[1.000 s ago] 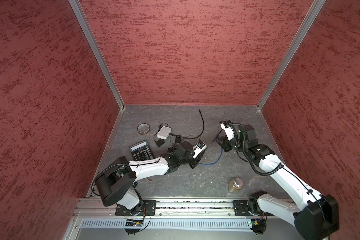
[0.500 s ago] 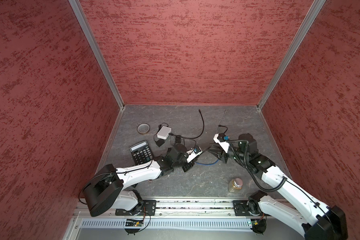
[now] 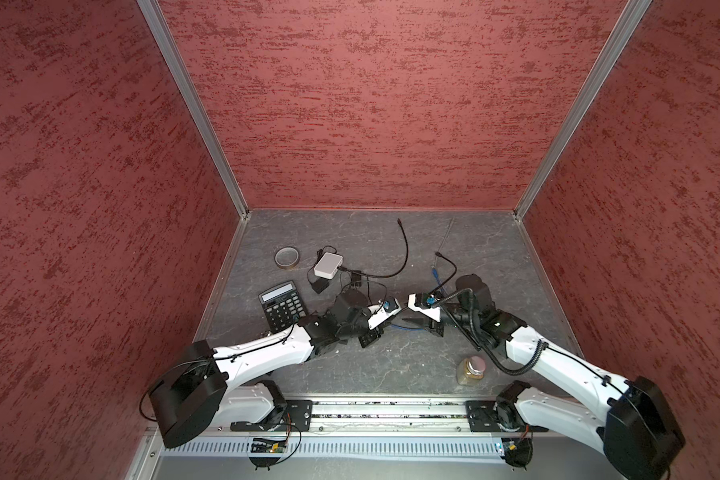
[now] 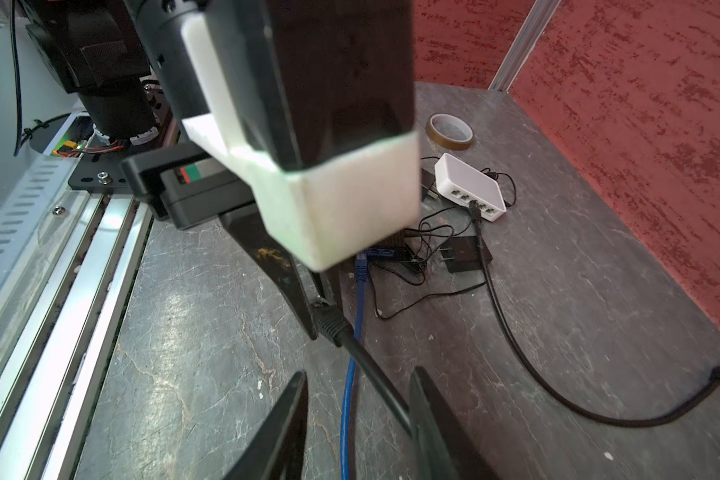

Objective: Insert the plug into the switch port

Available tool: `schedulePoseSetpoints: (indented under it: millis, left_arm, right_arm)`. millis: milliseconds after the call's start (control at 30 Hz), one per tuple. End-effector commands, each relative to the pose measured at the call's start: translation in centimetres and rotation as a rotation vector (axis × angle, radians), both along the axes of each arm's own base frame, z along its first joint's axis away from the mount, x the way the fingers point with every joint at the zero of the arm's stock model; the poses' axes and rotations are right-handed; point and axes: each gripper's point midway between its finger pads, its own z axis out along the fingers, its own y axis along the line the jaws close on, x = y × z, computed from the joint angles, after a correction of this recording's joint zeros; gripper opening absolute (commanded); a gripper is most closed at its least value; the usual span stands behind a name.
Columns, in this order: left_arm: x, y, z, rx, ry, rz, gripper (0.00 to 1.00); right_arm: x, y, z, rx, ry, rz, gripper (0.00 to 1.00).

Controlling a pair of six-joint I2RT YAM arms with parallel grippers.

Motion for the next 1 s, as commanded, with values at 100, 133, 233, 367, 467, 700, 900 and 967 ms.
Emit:
schedulePoseSetpoints:
  millis: [100, 133, 233, 367, 467, 700, 900, 967]
  left_arm:
    - [-0.7, 0.2, 0.8, -0.003, -0.023, -0.041, 0.08]
    - [-0.7, 0.2, 0.8, 0.001, -0.024, -0.043, 0.09]
    - [-0.8, 0.3, 0.8, 0.022, -0.029, -0.055, 0.09]
    - [-0.9, 0.5, 0.8, 0.053, -0.046, -0.065, 0.09]
    - [-0.9, 0.6, 1.1, 0.059, -0.068, -0.074, 0.08]
    - [-0.9, 0.5, 1.8, 0.052, -0.105, -0.086, 0.08]
    - [-0.9, 0.2, 2.0, 0.05, -0.119, -0.095, 0.09]
    - [-0.8, 0.2, 2.0, 0.052, -0.129, -0.095, 0.09]
  right_arm:
    - [-0.7, 1.2, 0.0, 0.021, -0.093, 0.123, 0.41]
    - [-0.7, 1.3, 0.0, 0.019, -0.096, 0.13, 0.4]
    - [-0.7, 1.8, -0.5, 0.004, -0.093, 0.155, 0.4]
    - [-0.9, 2.3, -1.0, -0.009, -0.107, 0.193, 0.4]
    - [-1.0, 2.7, -1.2, -0.013, -0.125, 0.219, 0.39]
    - [-1.2, 3.6, -1.0, -0.019, -0.188, 0.269, 0.38]
    - [-1.5, 4.3, -1.7, -0.034, -0.19, 0.311, 0.37]
    - [-1.8, 4.5, -2.0, -0.037, -0.185, 0.326, 0.35]
